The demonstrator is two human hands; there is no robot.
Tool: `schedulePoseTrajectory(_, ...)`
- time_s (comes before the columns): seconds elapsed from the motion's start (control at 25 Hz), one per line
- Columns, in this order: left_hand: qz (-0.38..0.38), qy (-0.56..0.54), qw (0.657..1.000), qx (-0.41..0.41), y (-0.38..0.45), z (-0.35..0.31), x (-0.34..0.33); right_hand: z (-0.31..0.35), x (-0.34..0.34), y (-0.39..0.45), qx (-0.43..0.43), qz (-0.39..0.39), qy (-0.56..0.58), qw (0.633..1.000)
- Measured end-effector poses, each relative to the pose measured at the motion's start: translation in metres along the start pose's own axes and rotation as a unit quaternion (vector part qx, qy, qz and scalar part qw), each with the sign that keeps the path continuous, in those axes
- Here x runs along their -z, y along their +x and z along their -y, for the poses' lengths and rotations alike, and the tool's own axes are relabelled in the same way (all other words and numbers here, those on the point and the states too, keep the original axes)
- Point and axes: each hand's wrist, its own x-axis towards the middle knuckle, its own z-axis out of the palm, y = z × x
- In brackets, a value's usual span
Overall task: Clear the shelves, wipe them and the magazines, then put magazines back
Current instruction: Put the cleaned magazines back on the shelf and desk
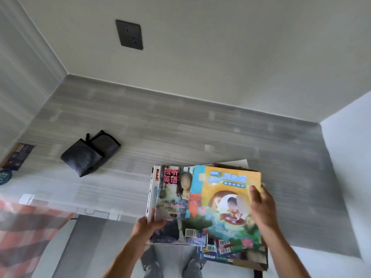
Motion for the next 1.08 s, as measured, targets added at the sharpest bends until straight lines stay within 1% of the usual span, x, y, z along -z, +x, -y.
schedulePoseTrajectory(0.04,0.01,0.017,1.0,-0.003,-0.004,-0.004,0.001,-0.014,0.013,0.011,-0.009,-0.002,-0.009,1.0)
schedulePoseTrajectory(0.12,0.005,0.012,1.0,-0.028,-0.011,-0.01,0.008,-0.031,0.03,0.024,-0.046,0.023,-0.038,0.998)
schedulePoseTrajectory(0.2,-0.001,0.001,0.998,-0.066,-0.027,-0.015,0.024,-0.034,0.034,0.024,-0.078,0.013,-0.107,0.991)
schedulePoseTrajectory(0.24,-0.002,-0.009,0.996,-0.092,-0.037,-0.015,0.035,-0.03,0.033,0.019,-0.064,-0.009,-0.122,0.99)
schedulePoseTrajectory(0.28,-0.004,-0.022,0.992,-0.121,-0.047,-0.017,0.046,-0.02,0.032,0.01,-0.022,-0.023,-0.107,0.994)
schedulePoseTrajectory(0.32,-0.011,-0.034,0.989,-0.146,-0.06,-0.025,0.056,-0.002,0.029,-0.002,0.044,-0.002,-0.062,0.997)
schedulePoseTrajectory(0.36,-0.023,-0.04,0.985,-0.168,-0.071,-0.035,0.064,0.026,0.026,-0.017,0.083,0.08,0.009,0.993)
schedulePoseTrajectory(0.4,-0.039,-0.042,0.981,-0.186,-0.083,-0.048,0.069,0.062,0.024,-0.033,0.09,0.21,0.094,0.969)
schedulePoseTrajectory(0.44,-0.049,-0.041,0.974,-0.216,-0.097,-0.064,0.073,0.101,0.02,-0.048,0.107,0.326,0.173,0.923)
schedulePoseTrajectory(0.48,-0.054,-0.037,0.967,-0.244,-0.113,-0.085,0.074,0.138,0.02,-0.061,0.138,0.39,0.231,0.881)
schedulePoseTrajectory(0.52,-0.048,-0.041,0.956,-0.285,-0.129,-0.106,0.074,0.175,0.026,-0.071,0.18,0.395,0.275,0.858)
schedulePoseTrajectory(0.6,-0.04,-0.07,0.926,-0.368,-0.164,-0.155,0.074,0.245,0.054,-0.079,0.279,0.29,0.331,0.854)
schedulePoseTrajectory(0.64,-0.037,-0.085,0.909,-0.406,-0.185,-0.181,0.073,0.277,0.074,-0.08,0.322,0.248,0.354,0.842)
schedulePoseTrajectory(0.72,-0.026,-0.108,0.871,-0.478,-0.229,-0.23,0.065,0.331,0.115,-0.08,0.389,0.227,0.393,0.801)
schedulePoseTrajectory(0.8,-0.052,-0.139,0.821,-0.551,-0.275,-0.276,0.059,0.385,0.158,-0.081,0.45,0.204,0.423,0.76)
schedulePoseTrajectory(0.92,-0.089,-0.17,0.737,-0.648,-0.337,-0.333,0.055,0.46,0.203,-0.072,0.504,0.147,0.435,0.731)
schedulePoseTrajectory(0.96,-0.09,-0.171,0.708,-0.679,-0.355,-0.35,0.054,0.483,0.213,-0.068,0.518,0.107,0.433,0.73)
schedulePoseTrajectory(1.0,-0.093,-0.172,0.684,-0.702,-0.37,-0.368,0.052,0.504,0.221,-0.062,0.528,0.043,0.416,0.739)
schedulePoseTrajectory(1.04,-0.104,-0.179,0.668,-0.715,-0.38,-0.385,0.05,0.523,0.226,-0.055,0.534,-0.034,0.372,0.758)
schedulePoseTrajectory(1.08,-0.121,-0.186,0.658,-0.72,-0.386,-0.403,0.046,0.54,0.227,-0.047,0.537,-0.12,0.296,0.781)
